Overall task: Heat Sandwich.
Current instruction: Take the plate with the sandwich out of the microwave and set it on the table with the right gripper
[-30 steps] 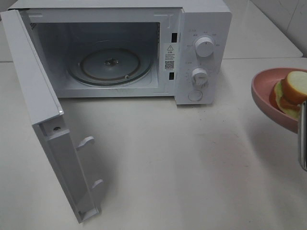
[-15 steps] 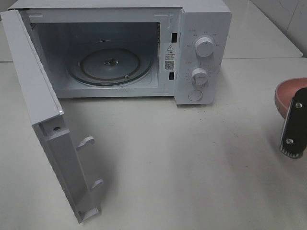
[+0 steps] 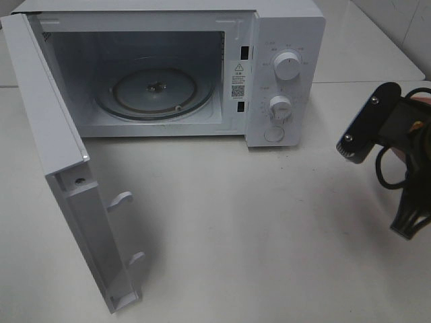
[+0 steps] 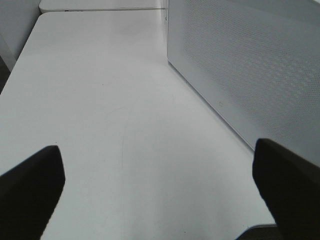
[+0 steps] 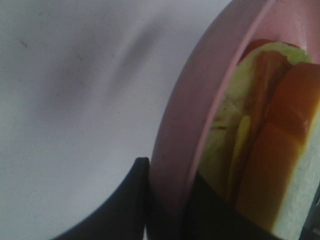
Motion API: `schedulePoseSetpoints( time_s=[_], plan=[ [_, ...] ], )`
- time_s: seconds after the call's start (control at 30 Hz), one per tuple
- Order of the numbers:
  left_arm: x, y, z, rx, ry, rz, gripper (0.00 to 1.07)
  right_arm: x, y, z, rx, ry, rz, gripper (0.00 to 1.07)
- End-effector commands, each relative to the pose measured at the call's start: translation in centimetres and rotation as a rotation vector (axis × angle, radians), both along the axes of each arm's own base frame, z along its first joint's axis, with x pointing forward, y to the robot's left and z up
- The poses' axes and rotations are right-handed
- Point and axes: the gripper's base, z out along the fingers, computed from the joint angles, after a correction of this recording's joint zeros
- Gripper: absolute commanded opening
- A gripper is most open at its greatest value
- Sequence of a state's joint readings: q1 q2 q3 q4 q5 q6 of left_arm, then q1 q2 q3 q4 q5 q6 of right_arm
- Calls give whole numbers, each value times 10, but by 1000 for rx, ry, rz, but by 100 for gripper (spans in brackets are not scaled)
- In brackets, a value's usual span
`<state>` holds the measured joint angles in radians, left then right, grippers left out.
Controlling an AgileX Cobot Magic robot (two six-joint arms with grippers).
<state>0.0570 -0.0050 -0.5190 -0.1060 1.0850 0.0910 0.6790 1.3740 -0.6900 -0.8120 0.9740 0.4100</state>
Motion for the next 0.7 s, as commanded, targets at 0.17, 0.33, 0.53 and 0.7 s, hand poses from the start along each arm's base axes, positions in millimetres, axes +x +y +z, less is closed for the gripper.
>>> schedulePoseSetpoints(
  time_s=[0.17,0.33,0.53,0.7],
  plan=[
    [-2,0,1,-3,-29,-5,98,23,10,1,-63,-50,-165,4],
    [-2,0,1,-3,-29,-5,98,32,17,-6,-89,-44,-217,4],
    [-2,0,1,-3,-29,-5,98,44,12,-15,-94,-30,-277,4],
    [-2,0,1,-3,-29,-5,98,51,-1,-16,-84,-39,-342,4]
  ],
)
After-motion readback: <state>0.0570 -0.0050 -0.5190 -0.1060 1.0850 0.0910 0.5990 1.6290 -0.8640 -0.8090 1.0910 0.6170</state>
